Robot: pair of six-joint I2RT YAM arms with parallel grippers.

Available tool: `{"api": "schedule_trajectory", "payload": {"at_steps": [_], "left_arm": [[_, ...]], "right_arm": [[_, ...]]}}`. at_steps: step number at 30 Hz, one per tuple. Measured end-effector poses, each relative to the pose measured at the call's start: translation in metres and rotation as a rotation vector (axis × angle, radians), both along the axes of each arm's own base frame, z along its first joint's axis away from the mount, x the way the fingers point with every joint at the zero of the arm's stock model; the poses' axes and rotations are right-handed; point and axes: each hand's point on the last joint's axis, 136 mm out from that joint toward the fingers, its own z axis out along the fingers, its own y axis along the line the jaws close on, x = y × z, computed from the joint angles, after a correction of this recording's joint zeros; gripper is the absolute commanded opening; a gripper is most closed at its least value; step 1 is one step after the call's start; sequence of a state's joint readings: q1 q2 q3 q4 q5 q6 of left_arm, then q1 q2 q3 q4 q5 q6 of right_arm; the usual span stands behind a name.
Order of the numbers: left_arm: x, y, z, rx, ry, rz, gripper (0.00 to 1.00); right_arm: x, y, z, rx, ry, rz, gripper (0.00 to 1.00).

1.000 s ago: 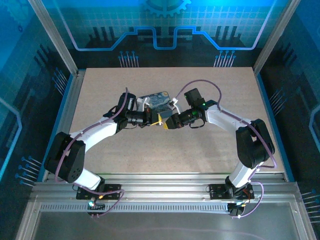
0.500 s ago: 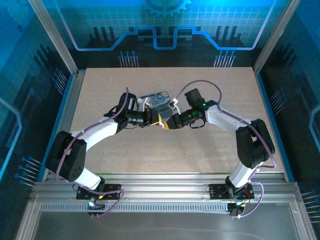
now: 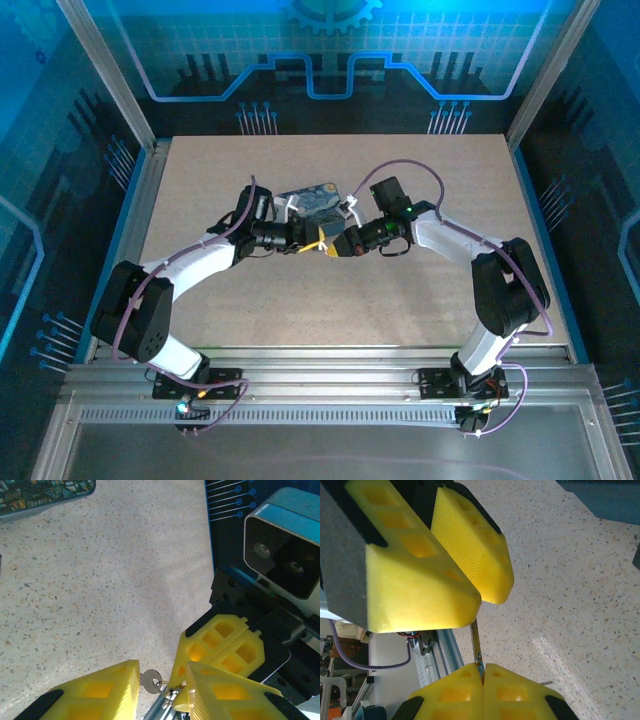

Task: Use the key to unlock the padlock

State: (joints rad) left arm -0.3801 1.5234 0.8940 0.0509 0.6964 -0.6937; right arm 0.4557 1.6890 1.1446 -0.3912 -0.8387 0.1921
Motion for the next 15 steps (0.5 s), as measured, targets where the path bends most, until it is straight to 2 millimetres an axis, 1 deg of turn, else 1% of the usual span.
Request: {"api": "schedule_trajectory", "payload": {"at_steps": [4,6,9,10,13,15], "left_arm": [[0.0,0.0,0.0,0.0,0.001,0.001,0.31],[0.0,0.0,0.0,0.0,0.001,0.001,0.34],[-0.001,0.001,-0.002,0.0,0.01,0.005,0.42],[-0.002,0.002,-0.005,0.0,0.018,0.008,0.45],[-0.004,0.008,-0.016,0.0,0.058,0.033,0.47],[-0.003,0.013,-0.021,-0.007,0.081,0.059,0.53]], "right_arm": [[0.001,-0.001,0.0,0.001,0.007,-0.009,0.0],[0.004,-0.002,0.001,0.003,0.01,-0.02,0.0],[0.01,-0.004,0.002,0.008,0.021,-0.048,0.0],[0.012,-0.006,0.003,0.007,0.028,-0.061,0.0],[0.021,-0.012,0.002,-0.001,0.048,-0.109,0.0],[0.026,-0.016,0.002,-0.005,0.063,-0.142,0.0]]}}
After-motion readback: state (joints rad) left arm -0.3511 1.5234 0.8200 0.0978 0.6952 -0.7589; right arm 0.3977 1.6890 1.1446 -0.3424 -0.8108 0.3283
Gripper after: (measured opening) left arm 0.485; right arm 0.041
